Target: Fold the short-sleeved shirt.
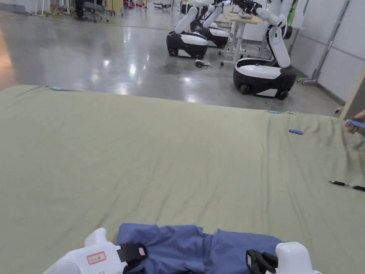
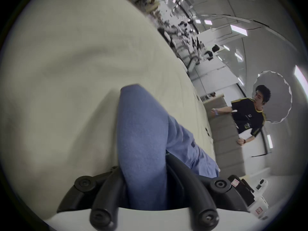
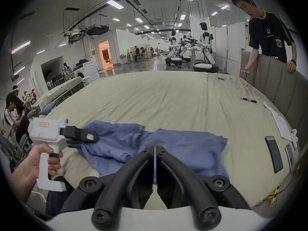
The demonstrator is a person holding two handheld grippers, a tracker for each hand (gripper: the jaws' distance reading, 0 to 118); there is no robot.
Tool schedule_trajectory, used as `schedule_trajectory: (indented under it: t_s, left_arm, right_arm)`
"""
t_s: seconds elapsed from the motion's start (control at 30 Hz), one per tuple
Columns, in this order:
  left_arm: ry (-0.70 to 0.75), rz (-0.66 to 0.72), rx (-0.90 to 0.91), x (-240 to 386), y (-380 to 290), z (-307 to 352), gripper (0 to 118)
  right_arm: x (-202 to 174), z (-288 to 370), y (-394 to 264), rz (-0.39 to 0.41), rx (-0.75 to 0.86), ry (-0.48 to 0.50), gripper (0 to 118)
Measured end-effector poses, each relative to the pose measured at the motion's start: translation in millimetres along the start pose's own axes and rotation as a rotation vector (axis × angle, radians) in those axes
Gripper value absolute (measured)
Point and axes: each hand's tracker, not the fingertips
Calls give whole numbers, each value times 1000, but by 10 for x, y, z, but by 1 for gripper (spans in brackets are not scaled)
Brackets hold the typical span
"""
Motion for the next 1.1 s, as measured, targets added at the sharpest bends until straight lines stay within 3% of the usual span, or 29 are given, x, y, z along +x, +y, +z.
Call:
schedule_trajectory:
  t_s: [0.13,0.2,0.33,0.5,0.6,0.7,0.83,0.87,0.93,0.97,1.1]
  left_arm:
    - [208,-184,58,31,218,322,8]
    - [269,-202,92,123,208,393,8]
    - [281,-453,136,775,-141,281,8]
    - [244,-744,76,1681,-782,-351,8]
    - [207,-792,-1,1981,-1172,-826,8]
    - [263,-844,-86,2067,-1461,-1288,8]
    - [295,-860,-107,1946,-1562,-1467,10]
    - [229,-850,-103,1960,-1534,-1377,16]
    - [58,-760,-142,1964,-1395,-1103,61]
    - [-19,-736,-135,1990,-1349,-917,77]
    - [-176,-596,61,1940,-1015,-202,78]
  right_arm:
    - [-10,-15,-34,-10,2,13,4]
    - [-30,-37,-68,-16,2,26,4]
    - [-53,-43,-121,-9,-3,34,4]
    - [74,19,-214,-17,-26,-8,4]
    - [215,63,-282,-49,-43,-36,4]
    - [350,102,-332,-71,-57,-44,4]
    - [478,105,-344,-93,-68,-44,4]
    - [494,104,-334,-96,-66,-40,4]
    - [511,96,-318,-100,-54,-33,4]
    - [513,82,-307,-102,-53,-30,4]
    - [504,73,-300,-108,-41,-21,4]
